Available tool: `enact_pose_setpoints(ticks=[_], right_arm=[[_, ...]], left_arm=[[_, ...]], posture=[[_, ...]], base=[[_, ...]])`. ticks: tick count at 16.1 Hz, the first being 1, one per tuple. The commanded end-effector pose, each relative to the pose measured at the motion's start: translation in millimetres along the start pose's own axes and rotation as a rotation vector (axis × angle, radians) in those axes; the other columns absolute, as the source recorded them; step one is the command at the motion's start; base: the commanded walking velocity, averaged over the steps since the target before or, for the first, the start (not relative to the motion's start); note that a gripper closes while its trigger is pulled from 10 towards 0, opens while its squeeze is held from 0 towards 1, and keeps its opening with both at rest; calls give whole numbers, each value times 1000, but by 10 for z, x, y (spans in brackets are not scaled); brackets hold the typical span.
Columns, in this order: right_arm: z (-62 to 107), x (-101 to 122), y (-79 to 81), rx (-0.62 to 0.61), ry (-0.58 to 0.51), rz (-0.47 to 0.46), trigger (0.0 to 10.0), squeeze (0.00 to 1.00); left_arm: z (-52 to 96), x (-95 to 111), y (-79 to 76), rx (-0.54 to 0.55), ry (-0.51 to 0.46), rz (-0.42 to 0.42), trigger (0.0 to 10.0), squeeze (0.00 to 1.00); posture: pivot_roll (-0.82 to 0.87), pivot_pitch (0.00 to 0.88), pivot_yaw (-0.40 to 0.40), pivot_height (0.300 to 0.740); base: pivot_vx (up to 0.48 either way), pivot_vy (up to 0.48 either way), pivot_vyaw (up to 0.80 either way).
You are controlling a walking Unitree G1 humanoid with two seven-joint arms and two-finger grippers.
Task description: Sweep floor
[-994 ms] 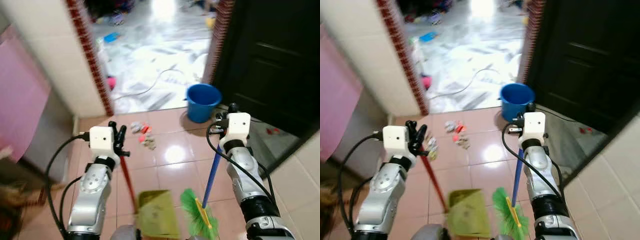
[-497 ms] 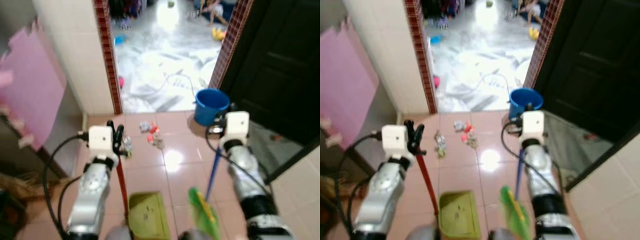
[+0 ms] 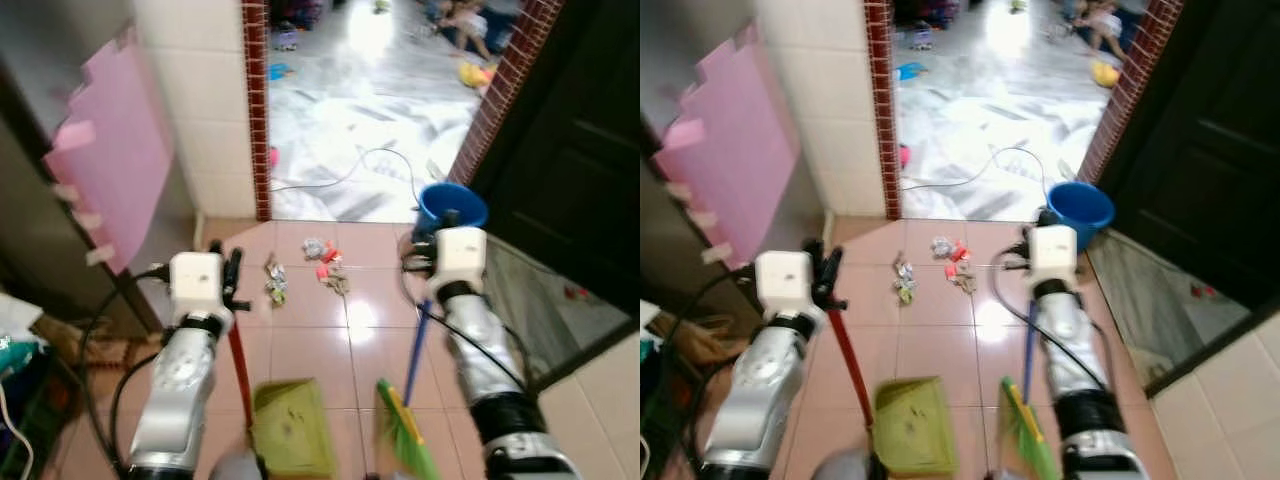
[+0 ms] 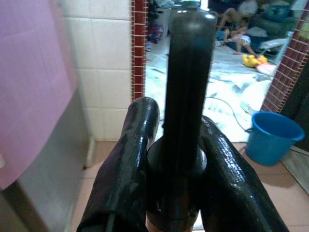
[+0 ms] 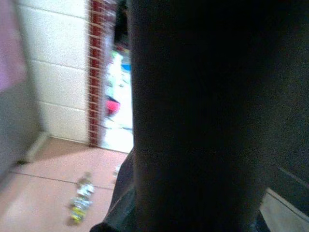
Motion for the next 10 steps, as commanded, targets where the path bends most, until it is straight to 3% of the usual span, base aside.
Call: enact_pose_setpoints(ticks=[1, 10], right_arm=[[-44, 151, -70, -21, -66, -6, 10000, 0], [-53, 246, -61, -5, -115, 19, 10000, 0]], left_arm=[[-53, 188, -81, -31, -86, -4, 10000, 0], [-82, 233, -111, -32, -111, 4, 10000, 0]], posture=[[75, 0, -12, 740], [70, 0, -9, 740]], base=[[431, 0, 0], [431, 0, 0]])
Point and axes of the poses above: a point about 5 cm out from each wrist's last joint towards the gripper, its own z axis pointing back from the gripper into the wrist, its own x axis along the axis of the wrist's last joint, y = z × x, the point moved 1 cm from there along -z, pointing out of the wrist towards the gripper, and after that the axes turned 2 degrees about z, right-handed, at the moved point
